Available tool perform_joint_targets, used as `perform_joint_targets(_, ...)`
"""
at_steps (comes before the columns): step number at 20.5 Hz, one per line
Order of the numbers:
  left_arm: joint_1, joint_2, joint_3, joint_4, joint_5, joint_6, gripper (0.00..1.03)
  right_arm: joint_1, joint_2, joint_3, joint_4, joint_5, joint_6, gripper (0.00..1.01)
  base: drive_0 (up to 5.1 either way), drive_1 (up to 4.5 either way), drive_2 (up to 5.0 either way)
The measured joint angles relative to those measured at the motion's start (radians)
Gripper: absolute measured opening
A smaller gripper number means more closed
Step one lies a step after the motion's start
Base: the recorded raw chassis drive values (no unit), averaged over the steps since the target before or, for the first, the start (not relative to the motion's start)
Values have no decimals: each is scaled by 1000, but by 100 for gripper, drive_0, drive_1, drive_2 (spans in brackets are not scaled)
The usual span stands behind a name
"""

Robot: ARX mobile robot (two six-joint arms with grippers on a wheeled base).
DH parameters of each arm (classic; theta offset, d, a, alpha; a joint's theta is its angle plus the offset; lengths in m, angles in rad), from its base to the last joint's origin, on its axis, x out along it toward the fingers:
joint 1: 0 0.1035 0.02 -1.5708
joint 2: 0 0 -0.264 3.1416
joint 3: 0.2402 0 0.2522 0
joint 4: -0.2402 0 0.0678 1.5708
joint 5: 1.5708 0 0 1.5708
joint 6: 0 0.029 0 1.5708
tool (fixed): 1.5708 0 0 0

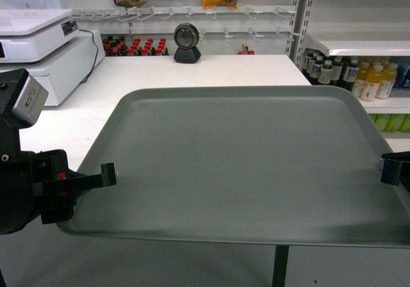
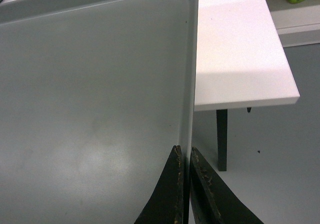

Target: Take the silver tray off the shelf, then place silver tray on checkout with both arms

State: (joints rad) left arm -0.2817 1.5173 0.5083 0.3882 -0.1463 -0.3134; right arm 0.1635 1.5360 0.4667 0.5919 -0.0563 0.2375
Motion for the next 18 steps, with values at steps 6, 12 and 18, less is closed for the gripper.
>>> perform_joint_targets(6,0,0,0,-1,0,0,2,0,0,0,0,0,0,2,7,431,-417)
perform_joint_targets(12,0,0,0,-5,0,0,2,0,0,0,-2,0,0,2,-7,417,-431)
perform_joint_targets(18,0,0,0,-3,0,0,2,0,0,0,-2,0,0,2,-15,410,-439)
